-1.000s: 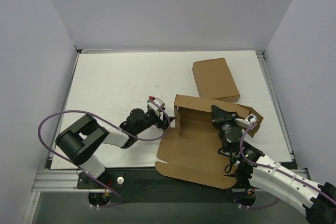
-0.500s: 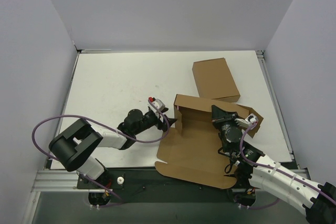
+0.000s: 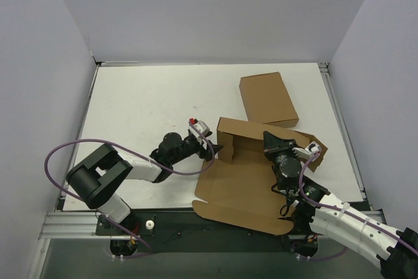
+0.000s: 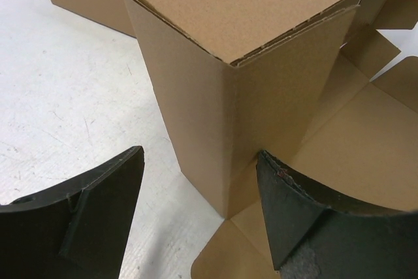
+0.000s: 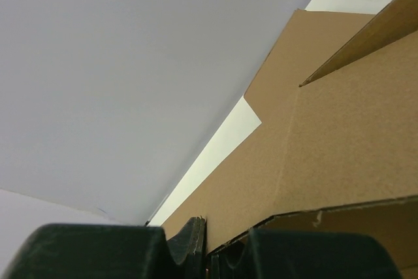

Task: Fold the paper box

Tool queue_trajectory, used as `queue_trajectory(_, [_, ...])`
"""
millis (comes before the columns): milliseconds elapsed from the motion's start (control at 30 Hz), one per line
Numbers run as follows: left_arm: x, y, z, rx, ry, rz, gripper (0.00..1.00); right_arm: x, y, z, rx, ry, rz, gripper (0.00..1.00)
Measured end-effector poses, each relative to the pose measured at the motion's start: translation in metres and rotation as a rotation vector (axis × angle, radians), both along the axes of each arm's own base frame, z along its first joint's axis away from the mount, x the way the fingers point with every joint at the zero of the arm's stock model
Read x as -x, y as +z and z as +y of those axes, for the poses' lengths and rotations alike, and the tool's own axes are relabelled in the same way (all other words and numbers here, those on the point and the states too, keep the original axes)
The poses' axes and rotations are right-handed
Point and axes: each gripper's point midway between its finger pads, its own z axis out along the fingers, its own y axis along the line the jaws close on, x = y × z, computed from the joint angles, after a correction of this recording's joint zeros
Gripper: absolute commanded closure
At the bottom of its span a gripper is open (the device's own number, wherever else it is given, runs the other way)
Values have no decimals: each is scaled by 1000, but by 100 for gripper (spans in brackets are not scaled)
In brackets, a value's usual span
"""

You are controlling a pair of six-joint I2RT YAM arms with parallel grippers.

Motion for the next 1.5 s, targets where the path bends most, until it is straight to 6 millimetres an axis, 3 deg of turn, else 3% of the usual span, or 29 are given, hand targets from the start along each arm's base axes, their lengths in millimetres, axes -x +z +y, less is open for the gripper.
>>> queue_trajectory(567, [-14, -17, -2, -89, 31, -55, 18, 2, 8, 3, -12, 8, 48, 100])
queue_trajectory(833, [-18, -17, -2, -112, 42, -89, 19, 2, 9, 3, -18, 3, 97, 100])
queue_trajectory(1233, [-26, -18, -8, -115, 65, -89, 27, 1, 5, 3, -33, -16, 117, 100])
queue_trajectory(1500, [-31, -17, -9, -83, 100, -91, 44, 1, 3, 3, -49, -21, 127, 100])
